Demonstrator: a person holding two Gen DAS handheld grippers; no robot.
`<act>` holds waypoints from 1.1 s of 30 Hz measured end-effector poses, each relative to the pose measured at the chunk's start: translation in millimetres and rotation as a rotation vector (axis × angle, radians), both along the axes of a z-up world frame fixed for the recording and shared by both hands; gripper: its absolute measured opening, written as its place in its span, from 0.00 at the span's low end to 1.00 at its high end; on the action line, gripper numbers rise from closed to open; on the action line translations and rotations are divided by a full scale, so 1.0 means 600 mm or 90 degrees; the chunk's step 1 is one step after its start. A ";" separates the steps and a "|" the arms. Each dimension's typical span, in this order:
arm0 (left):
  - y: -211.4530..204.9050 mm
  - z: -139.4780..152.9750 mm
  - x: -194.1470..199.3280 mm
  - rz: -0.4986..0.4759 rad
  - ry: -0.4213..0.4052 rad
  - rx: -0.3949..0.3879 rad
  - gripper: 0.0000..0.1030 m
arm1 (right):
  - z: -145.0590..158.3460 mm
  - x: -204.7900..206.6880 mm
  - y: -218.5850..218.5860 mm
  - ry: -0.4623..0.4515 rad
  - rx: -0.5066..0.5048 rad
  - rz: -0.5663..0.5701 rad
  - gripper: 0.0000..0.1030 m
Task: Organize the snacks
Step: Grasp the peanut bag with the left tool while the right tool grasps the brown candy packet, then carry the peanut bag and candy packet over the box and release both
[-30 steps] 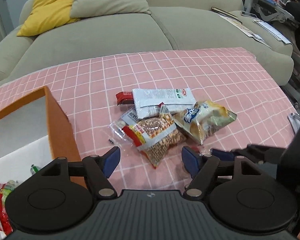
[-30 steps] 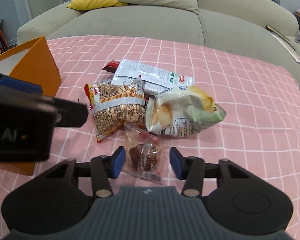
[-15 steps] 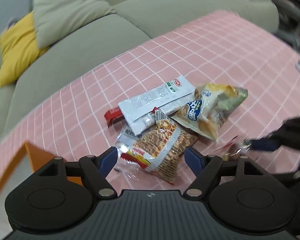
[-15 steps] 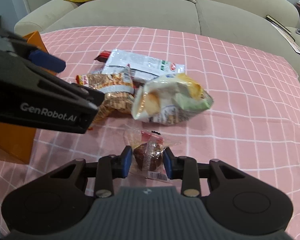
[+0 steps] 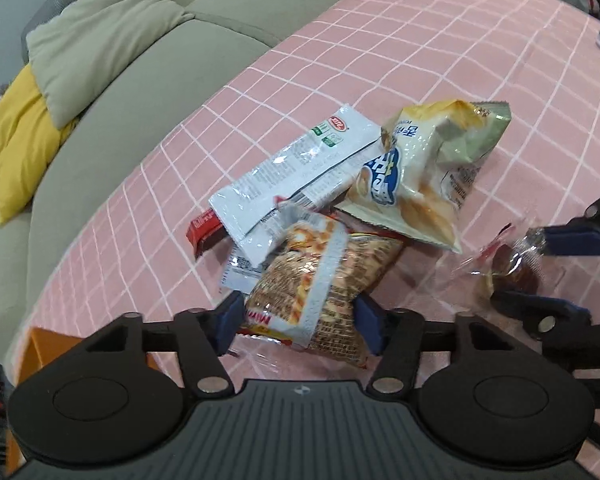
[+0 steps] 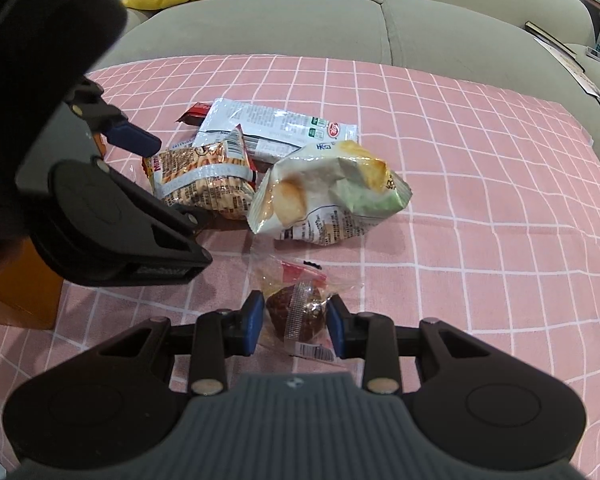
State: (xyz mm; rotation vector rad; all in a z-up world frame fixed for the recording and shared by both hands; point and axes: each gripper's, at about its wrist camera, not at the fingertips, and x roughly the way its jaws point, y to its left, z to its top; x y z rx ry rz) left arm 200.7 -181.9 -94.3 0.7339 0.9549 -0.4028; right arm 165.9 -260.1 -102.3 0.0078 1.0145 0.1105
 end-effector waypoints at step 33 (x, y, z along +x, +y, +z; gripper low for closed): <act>0.102 0.101 -0.195 0.180 0.022 -0.193 0.39 | 0.044 -0.139 0.018 -0.037 0.012 0.021 0.29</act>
